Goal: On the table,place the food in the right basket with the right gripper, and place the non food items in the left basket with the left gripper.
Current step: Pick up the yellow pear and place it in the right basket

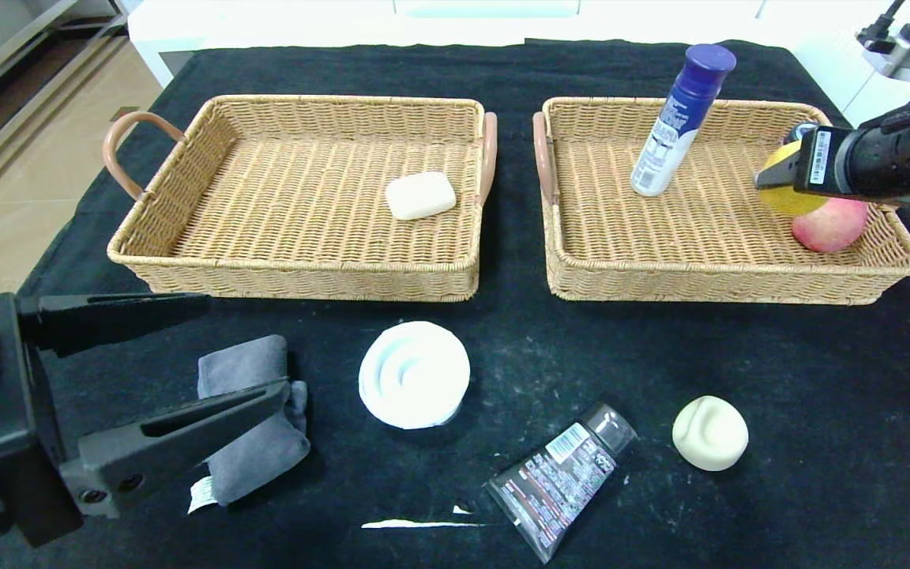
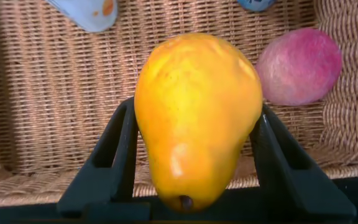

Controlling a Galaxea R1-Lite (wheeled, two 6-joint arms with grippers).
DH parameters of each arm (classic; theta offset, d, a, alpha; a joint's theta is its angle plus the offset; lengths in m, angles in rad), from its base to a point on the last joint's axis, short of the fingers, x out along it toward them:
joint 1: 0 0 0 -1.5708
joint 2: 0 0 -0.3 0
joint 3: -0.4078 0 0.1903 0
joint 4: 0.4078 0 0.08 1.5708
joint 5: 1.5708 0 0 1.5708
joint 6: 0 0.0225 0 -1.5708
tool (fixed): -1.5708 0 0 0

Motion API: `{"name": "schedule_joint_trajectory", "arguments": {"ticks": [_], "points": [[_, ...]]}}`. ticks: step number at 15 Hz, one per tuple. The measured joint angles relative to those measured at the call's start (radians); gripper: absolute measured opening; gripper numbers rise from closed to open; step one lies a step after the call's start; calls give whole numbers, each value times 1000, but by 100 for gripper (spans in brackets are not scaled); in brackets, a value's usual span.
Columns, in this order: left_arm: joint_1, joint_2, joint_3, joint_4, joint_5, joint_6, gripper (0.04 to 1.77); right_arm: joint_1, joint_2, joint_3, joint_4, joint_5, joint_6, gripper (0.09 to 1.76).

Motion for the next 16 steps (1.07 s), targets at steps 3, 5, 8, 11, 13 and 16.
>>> {"name": "schedule_joint_trajectory", "arguments": {"ticks": [3,5,8,11,13,16], "points": [[0,-1,0,0,0,0,172,-17,24,-2,-3,0,-14,113],[0,-2,0,-1,0,0,172,-21,36,-2,-24,0,-14,113],[0,-5,0,-1,0,0,172,-26,43,-1,-38,1,-14,113],[0,-6,-1,0,0,0,172,-27,45,4,-37,1,-13,123],[0,-7,-1,0,0,0,172,-27,44,5,-37,1,-11,134],[0,-8,0,0,0,0,172,-25,44,8,-34,1,-10,145]]}}
